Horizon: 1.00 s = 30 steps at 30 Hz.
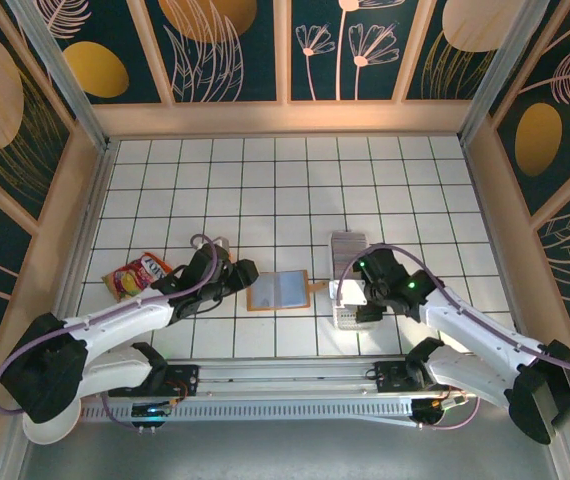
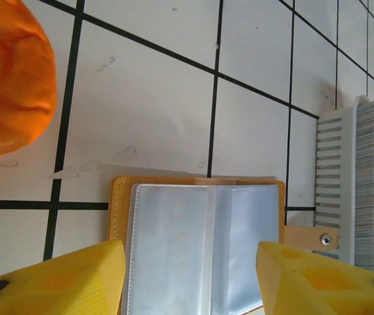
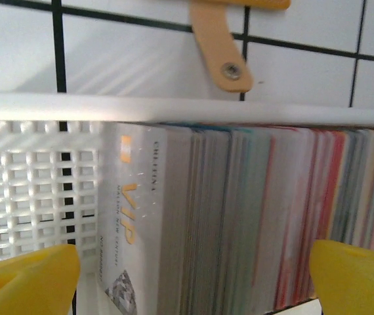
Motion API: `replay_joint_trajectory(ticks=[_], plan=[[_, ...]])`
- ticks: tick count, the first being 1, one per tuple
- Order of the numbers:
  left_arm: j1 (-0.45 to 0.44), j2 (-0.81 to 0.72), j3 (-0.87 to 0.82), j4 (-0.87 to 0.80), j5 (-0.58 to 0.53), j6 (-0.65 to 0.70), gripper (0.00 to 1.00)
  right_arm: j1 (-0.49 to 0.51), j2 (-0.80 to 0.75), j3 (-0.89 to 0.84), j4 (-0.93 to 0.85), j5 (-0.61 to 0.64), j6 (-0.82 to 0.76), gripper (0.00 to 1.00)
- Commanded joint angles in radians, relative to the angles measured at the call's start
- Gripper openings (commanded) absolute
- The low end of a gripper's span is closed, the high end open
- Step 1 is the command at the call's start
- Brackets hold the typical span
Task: Put the credit cards into the card holder
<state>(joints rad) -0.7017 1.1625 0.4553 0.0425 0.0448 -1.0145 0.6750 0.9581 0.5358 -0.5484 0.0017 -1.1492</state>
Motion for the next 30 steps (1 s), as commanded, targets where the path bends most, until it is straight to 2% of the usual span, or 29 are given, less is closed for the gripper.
replay_joint_trajectory(ticks=[1,10,18,30], plan=[[-0.004,-0.015,-0.029,0.027,0.009,-0.008,0.54,0.016,-0.006,-0.027,0.108,0.036,-0.029,0.9],[-0.005,0.001,-0.034,0.042,0.024,-0.004,0.52,0.049,0.064,-0.022,0.184,0.09,-0.04,0.83],[-0.005,-0.008,-0.048,0.045,0.031,-0.009,0.5,0.069,0.093,-0.01,0.179,0.112,-0.067,0.82],[-0.004,-0.02,-0.058,0.04,0.029,-0.019,0.46,0.067,0.039,0.005,0.131,0.075,-0.077,0.64]])
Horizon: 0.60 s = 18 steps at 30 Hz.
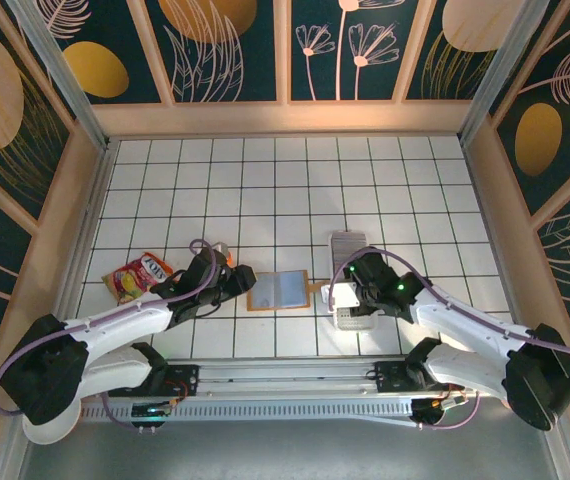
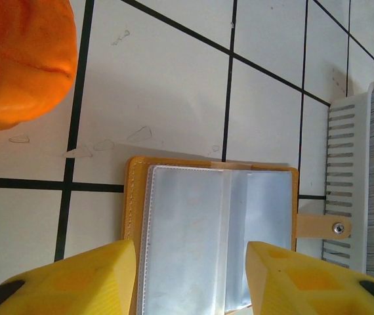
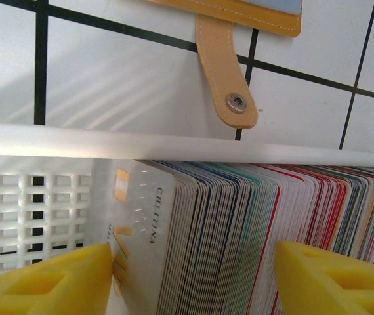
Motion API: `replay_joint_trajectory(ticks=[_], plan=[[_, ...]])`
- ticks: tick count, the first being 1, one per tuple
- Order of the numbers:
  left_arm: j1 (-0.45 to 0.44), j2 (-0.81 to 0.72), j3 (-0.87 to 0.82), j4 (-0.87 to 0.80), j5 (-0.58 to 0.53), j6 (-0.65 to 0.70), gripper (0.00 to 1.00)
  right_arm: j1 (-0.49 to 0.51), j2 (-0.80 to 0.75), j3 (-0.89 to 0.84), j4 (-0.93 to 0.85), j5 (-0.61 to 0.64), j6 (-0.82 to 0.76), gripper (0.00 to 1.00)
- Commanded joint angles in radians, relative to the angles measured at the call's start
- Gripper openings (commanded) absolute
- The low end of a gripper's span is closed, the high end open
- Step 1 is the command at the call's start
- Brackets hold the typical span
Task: Put the credit cards into the card holder
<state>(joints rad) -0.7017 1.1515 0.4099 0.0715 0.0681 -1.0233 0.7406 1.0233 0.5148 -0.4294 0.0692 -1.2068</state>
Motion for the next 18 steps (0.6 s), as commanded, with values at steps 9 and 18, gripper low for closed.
replay_joint_trajectory(ticks=[9,18], plan=[[-0.005,-0.01,-0.016,0.013,0.006,-0.016,0.43,0.0,-0.055,0.011,0.001,-0.002,-0.021,0.49],[-0.004,-0.009,-0.017,0.014,0.008,-0.018,0.38,0.0,-0.071,0.008,-0.005,0.0,-0.025,0.43]])
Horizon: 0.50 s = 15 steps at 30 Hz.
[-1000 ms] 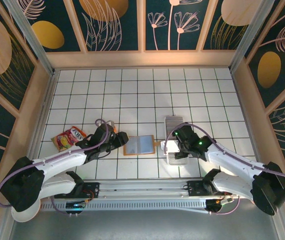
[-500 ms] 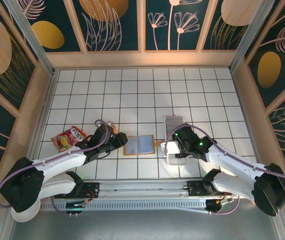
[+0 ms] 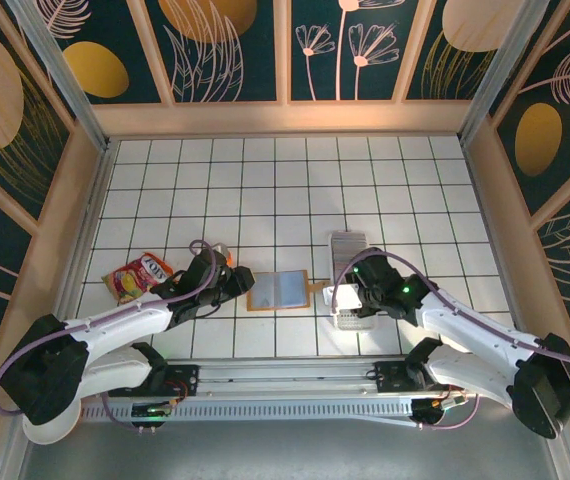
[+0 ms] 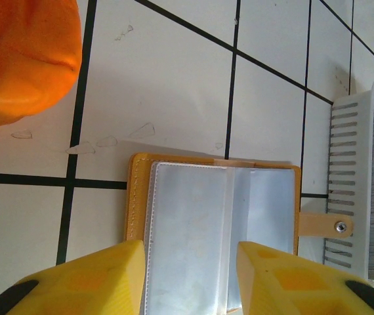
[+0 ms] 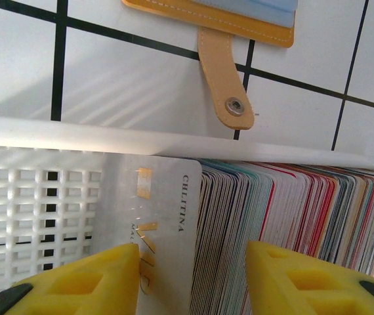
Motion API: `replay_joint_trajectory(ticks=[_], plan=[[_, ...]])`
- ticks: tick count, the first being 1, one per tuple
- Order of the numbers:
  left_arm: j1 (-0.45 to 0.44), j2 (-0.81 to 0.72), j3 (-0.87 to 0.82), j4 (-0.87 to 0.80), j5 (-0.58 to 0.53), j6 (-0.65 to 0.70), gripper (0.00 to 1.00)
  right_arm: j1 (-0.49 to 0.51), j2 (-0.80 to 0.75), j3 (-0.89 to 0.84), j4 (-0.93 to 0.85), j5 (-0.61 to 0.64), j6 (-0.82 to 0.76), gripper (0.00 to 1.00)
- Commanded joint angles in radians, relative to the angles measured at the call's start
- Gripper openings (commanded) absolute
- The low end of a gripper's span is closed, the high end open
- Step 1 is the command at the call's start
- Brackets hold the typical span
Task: Put the credit cards into the card holder
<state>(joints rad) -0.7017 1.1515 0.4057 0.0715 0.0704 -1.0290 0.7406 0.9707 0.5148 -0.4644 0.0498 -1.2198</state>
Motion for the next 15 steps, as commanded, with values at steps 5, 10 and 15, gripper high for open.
replay_joint_trajectory(ticks=[5,10,15], plan=[[-0.005,-0.004,-0.015,0.017,0.009,-0.017,0.37,-0.001,-0.024,-0.001,0.033,0.023,-0.013,0.38],[-0.005,-0.005,-0.013,0.017,0.006,-0.014,0.36,0.0,-0.028,-0.002,0.029,0.025,-0.013,0.33],[-0.005,-0.004,-0.011,0.016,0.006,-0.013,0.35,0.0,-0.032,-0.006,0.036,0.03,-0.016,0.25]])
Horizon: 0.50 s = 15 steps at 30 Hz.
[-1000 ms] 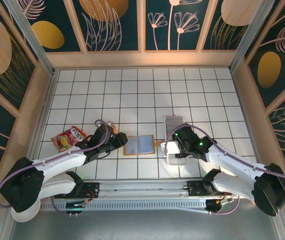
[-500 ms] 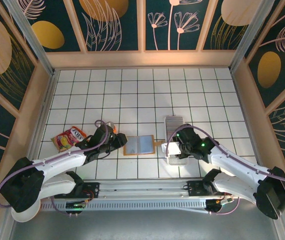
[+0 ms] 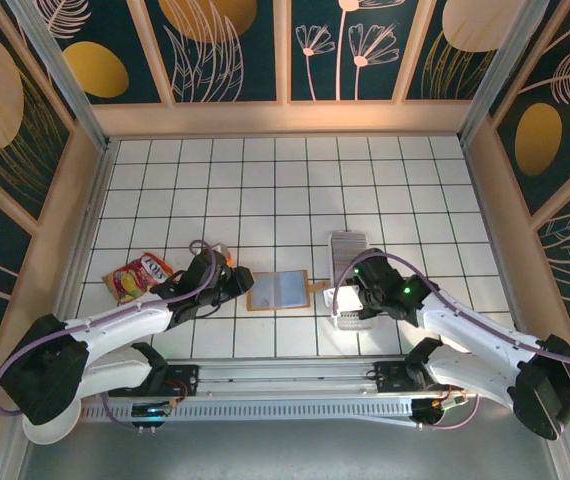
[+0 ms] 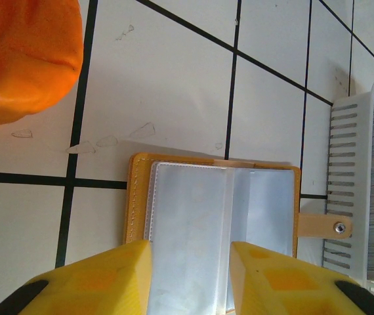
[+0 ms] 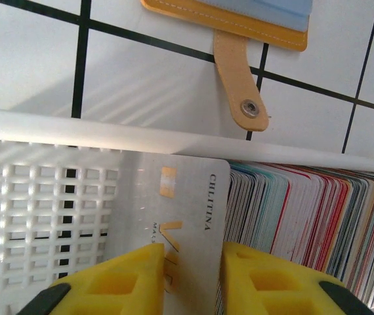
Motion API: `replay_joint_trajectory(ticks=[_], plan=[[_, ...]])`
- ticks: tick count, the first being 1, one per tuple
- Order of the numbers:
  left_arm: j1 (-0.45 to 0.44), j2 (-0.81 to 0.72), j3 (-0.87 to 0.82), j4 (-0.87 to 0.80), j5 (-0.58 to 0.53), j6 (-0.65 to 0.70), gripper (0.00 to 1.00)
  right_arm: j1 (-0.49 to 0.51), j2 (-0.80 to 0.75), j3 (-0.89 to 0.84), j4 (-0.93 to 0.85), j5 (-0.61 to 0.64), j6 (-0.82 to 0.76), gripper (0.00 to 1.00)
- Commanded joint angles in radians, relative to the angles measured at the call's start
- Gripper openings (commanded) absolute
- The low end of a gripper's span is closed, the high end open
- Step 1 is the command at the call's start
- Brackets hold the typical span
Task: Put the credit cards into the card holder
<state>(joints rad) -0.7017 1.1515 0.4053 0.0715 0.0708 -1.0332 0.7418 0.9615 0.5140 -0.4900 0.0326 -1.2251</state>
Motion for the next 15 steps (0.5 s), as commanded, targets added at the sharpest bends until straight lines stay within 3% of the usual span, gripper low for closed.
replay_joint_trajectory(ticks=[1,15], plan=[[-0.005,-0.004,-0.011,0.016,0.006,-0.008,0.35,-0.002,-0.023,-0.005,0.061,0.049,-0.013,0.24],[-0.005,-0.009,-0.014,0.019,0.016,-0.015,0.34,0.002,-0.045,0.027,0.007,0.059,-0.006,0.14]])
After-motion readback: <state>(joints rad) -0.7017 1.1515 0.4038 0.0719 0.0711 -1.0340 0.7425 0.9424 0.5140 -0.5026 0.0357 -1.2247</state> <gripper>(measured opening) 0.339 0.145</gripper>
